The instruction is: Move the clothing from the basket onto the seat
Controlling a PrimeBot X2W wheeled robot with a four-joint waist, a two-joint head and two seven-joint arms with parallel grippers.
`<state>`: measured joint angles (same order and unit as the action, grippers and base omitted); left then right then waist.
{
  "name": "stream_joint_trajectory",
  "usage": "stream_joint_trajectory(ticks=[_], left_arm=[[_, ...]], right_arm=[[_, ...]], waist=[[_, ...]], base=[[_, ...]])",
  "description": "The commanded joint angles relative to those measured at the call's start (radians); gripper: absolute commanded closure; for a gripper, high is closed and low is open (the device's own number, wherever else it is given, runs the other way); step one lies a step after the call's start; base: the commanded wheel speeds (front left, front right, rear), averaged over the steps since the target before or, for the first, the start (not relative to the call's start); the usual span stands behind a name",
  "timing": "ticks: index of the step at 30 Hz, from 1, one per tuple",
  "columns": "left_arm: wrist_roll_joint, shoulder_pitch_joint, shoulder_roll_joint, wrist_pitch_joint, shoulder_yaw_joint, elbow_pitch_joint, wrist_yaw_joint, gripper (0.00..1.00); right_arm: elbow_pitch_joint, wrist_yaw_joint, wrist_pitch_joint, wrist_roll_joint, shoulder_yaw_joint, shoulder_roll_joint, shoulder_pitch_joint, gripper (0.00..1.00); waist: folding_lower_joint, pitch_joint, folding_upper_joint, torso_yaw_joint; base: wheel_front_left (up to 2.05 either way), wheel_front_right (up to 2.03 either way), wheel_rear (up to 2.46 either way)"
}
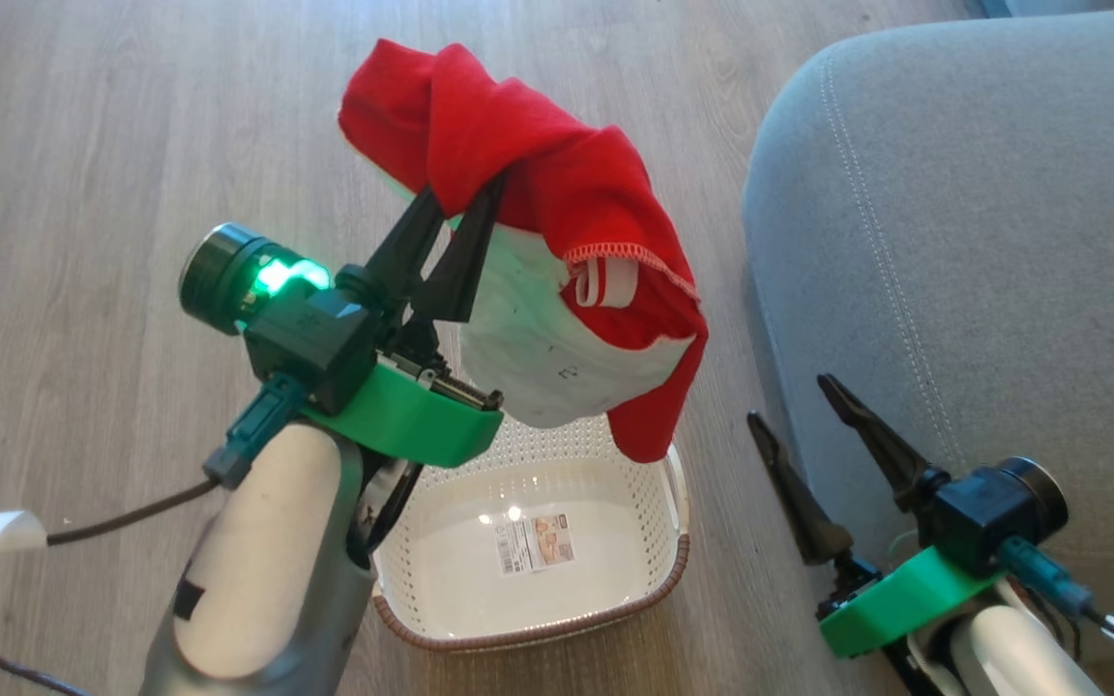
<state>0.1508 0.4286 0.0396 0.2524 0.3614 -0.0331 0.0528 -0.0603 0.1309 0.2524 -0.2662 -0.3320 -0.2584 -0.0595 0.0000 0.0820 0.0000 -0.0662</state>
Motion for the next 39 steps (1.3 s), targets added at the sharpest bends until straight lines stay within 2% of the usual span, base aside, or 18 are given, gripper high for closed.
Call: stream_joint_trajectory(ticks=[1,6,10,18,23,31,39], left_arm=[[-0.008,0.055,0.011,0.009,-0.042,-0.031,0.007,1.0],[-0.015,0.057,0.011,0.009,-0.053,-0.027,0.018,1.0],[-0.012,0.055,0.011,0.009,-0.051,-0.027,0.02,1.0],[-0.016,0.04,0.011,0.009,-0.02,-0.019,0.024,1.0],[-0.01,0.03,0.011,0.009,0.02,-0.01,0.023,1.0],[-0.008,0.023,0.011,0.009,0.081,-0.002,0.022,1.0],[0.006,0.017,0.011,0.009,0.145,0.002,0.019,1.0]], right_arm=[[0.047,0.0,0.009,0.0,-0.03,-0.025,-0.028,0.0],[0.116,0.0,0.009,-0.034,-0.147,-0.07,-0.029,0.0],[0.144,0.0,0.009,-0.042,-0.198,-0.094,-0.041,0.0],[0.152,0.0,0.009,-0.01,-0.175,-0.064,-0.059,0.0],[0.143,0.0,0.009,-0.002,-0.203,-0.064,-0.081,0.0],[0.105,0.0,0.009,0.011,-0.209,-0.061,-0.137,0.0],[0.048,0.0,0.009,0.039,-0.18,-0.03,-0.184,0.0]], waist=[[0.0,0.003,0.0,-0.005],[0.0,0.007,0.0,-0.013],[0.0,0.004,0.0,-0.013],[0.0,-0.008,0.0,0.0],[0.0,-0.014,0.0,0.011],[0.0,-0.013,0.0,0.021],[0.0,-0.015,0.0,0.04]], base=[[0.0,0.0,0.0],[0.0,0.0,0.0],[0.0,0.0,0.0],[0.0,0.0,0.0],[0.0,0.0,0.0],[0.0,0.0,0.0],[0.0,0.0,0.0]])
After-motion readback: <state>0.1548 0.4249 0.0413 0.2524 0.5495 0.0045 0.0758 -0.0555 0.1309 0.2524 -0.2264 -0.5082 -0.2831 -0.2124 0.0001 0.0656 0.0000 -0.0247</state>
